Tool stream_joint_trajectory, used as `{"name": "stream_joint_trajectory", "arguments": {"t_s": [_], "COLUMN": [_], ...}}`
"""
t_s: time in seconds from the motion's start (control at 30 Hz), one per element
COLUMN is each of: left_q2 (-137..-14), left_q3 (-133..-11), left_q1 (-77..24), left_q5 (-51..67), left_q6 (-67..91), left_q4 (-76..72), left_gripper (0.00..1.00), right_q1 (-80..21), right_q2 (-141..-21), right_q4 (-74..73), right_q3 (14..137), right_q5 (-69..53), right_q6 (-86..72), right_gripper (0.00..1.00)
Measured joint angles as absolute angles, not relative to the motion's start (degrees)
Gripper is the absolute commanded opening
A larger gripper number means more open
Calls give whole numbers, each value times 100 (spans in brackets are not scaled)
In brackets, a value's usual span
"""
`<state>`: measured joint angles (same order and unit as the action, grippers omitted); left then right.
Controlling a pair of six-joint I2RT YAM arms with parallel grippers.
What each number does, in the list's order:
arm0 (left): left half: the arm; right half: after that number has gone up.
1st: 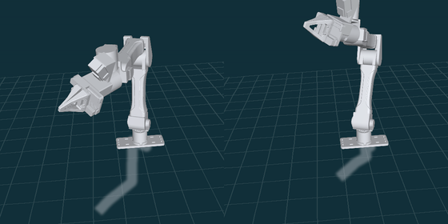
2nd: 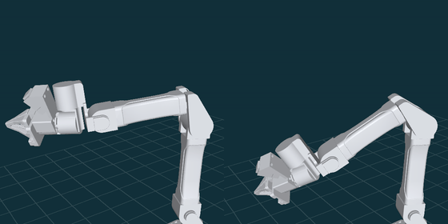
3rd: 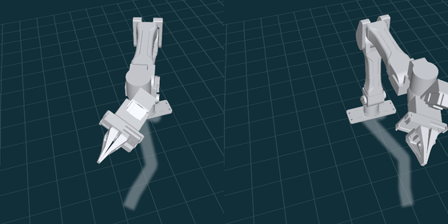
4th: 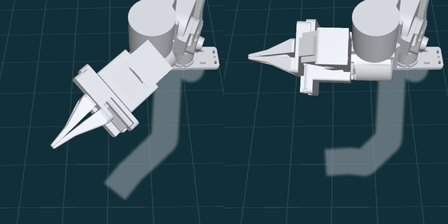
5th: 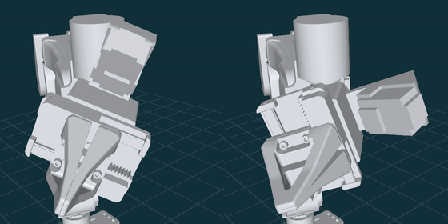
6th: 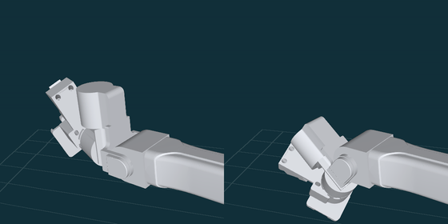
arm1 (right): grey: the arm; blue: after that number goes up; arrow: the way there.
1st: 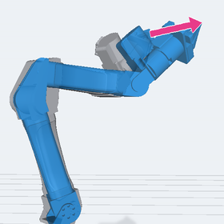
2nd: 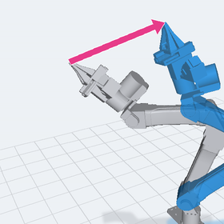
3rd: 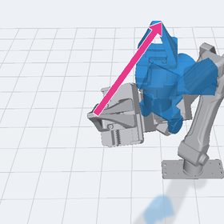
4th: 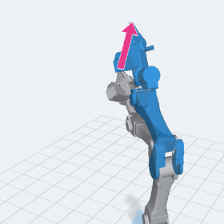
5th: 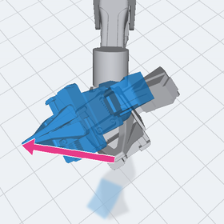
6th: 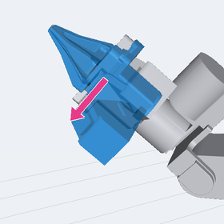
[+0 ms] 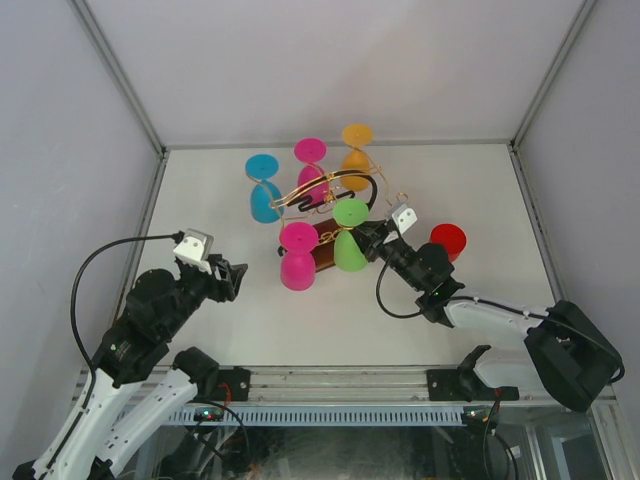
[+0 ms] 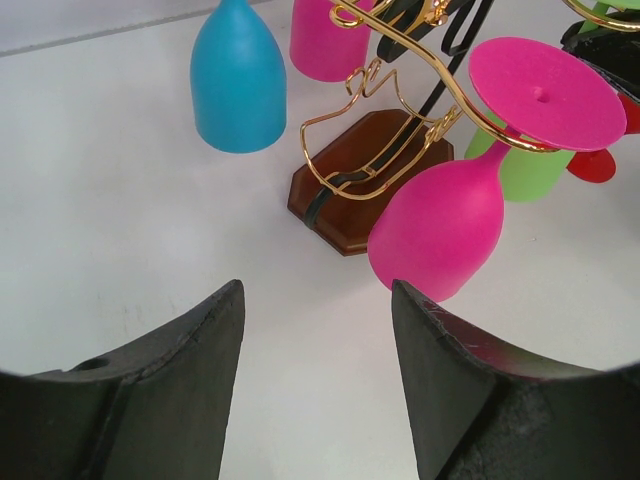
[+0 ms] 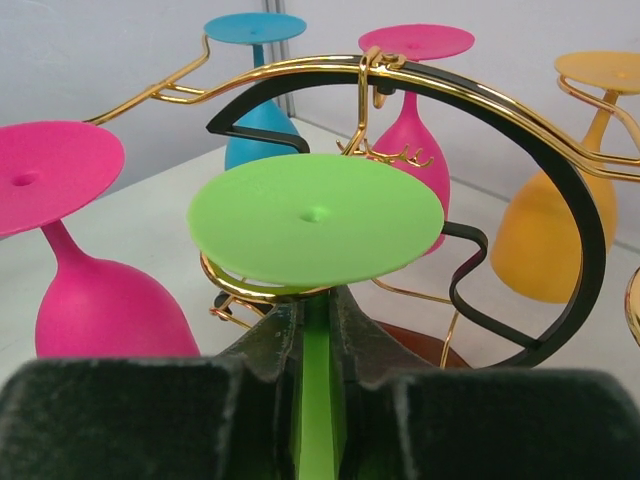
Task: Place the wine glass upside down on the wine glass rack
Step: Turn the wine glass upside down at the wine rack, then pick up the wine glass at the center of the board.
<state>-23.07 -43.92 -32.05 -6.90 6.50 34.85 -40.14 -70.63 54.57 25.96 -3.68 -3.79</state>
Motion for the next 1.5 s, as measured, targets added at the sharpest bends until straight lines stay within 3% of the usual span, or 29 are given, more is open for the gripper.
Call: {"name": "stream_joint_trajectory", "arguments": {"t_s": [0.17, 0.43, 0.47, 0.53, 0.73, 0.83, 1.0, 1.23, 1.5], "left_q2": [-2307, -2305, -2300, -2279, -2130, -2064, -2073, -2147, -2119], "left_q3": [-4392, -4392, -4392, -4394, -4394, -4394, -4394, -4399, -4403], "left_q1": [-3205, -3205, -3205, -3205, -3205, -3205, -3205, -3205, -3205], "left_q5": [-735, -823, -849, -906, -1131, -1253, -1382, -1468, -1474], "left_q6": [696, 738, 749, 762, 862, 906, 980, 996, 993], "left_q4": [3487, 3487, 3489, 3487, 3487, 3485, 3485, 3487, 3489], "left_gripper": [65, 66, 66, 67, 68, 68, 69, 71, 72], "right_q1": [-3994, -3977, -3977, -3977, -3972, -3933, -3581, -2786, -2244], "right_q2": [-7061, -6436, -6287, -5927, -4598, -3953, -3428, -3710, -4246], "right_q4": [5166, 4204, 4058, 3697, 2178, 1256, -694, -3129, -4425], "right_q3": [2663, 2663, 2663, 2663, 2679, 2768, 3518, 5087, 5739], "right_q5": [-346, -353, -353, -353, -309, -189, -30, 209, 705], "right_q6": [-362, -226, -207, -185, -167, -279, -740, -1264, -1234], "right_gripper": [28, 43, 48, 72, 86, 99, 100, 100, 100]}}
